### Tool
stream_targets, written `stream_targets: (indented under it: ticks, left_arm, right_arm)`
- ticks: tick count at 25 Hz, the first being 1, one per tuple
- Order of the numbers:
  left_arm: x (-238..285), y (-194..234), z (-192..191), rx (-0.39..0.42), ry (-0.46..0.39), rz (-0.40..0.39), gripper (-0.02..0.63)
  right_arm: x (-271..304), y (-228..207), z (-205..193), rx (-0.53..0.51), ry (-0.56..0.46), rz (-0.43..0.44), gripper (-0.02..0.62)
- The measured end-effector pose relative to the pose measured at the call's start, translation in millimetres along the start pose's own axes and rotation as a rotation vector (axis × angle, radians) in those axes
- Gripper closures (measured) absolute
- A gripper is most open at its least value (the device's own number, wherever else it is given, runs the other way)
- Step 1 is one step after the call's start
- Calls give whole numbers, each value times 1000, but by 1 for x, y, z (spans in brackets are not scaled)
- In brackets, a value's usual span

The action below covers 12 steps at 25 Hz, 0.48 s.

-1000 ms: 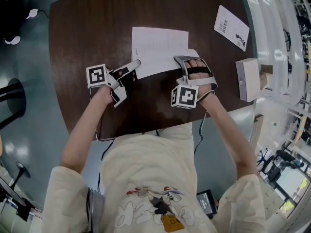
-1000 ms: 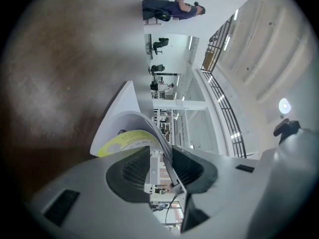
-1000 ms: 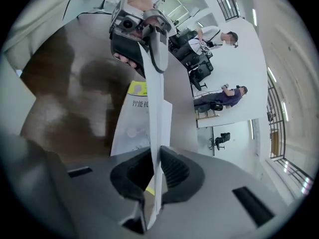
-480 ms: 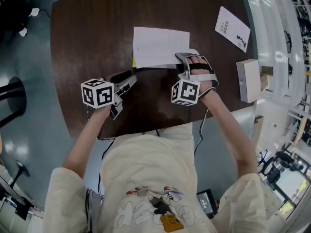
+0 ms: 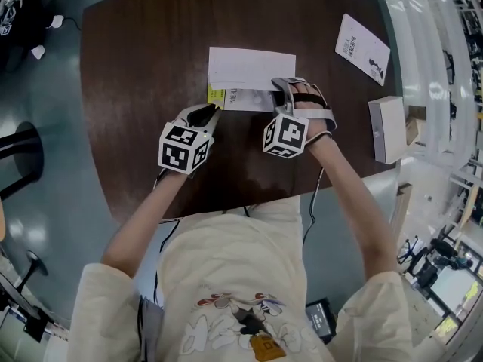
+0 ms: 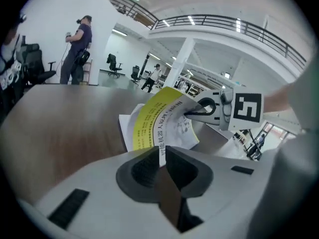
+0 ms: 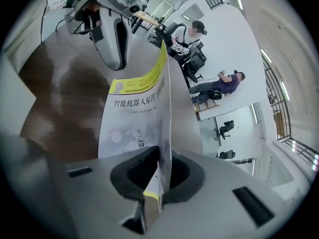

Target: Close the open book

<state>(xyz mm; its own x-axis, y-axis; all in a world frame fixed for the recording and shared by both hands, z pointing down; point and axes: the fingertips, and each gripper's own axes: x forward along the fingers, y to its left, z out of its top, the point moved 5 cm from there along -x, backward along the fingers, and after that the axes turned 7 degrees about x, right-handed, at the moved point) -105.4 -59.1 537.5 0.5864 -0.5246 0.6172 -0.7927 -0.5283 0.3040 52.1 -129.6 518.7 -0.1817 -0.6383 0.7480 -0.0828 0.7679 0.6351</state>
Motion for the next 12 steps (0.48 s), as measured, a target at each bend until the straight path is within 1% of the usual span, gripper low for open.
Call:
stream_targets:
  ticks: [2, 4, 8, 10, 12]
  left_arm:
    - [12, 2, 2, 64, 41, 42, 574]
    - [28, 6, -1, 109, 92, 77, 589]
    - [54, 18, -10, 144, 178, 124, 598]
    - [60, 21, -13, 161, 197, 139, 600]
    - [63, 21, -15, 171, 194, 147, 600]
  right_arm:
    - [4, -2, 1, 16, 3, 5, 569]
    - [6, -3, 1, 31, 7, 13, 569]
    - [14, -5, 2, 40, 8, 28, 569]
    - [18, -6, 4, 41, 5, 35, 566]
    - [23, -6, 4, 46, 5, 40, 564]
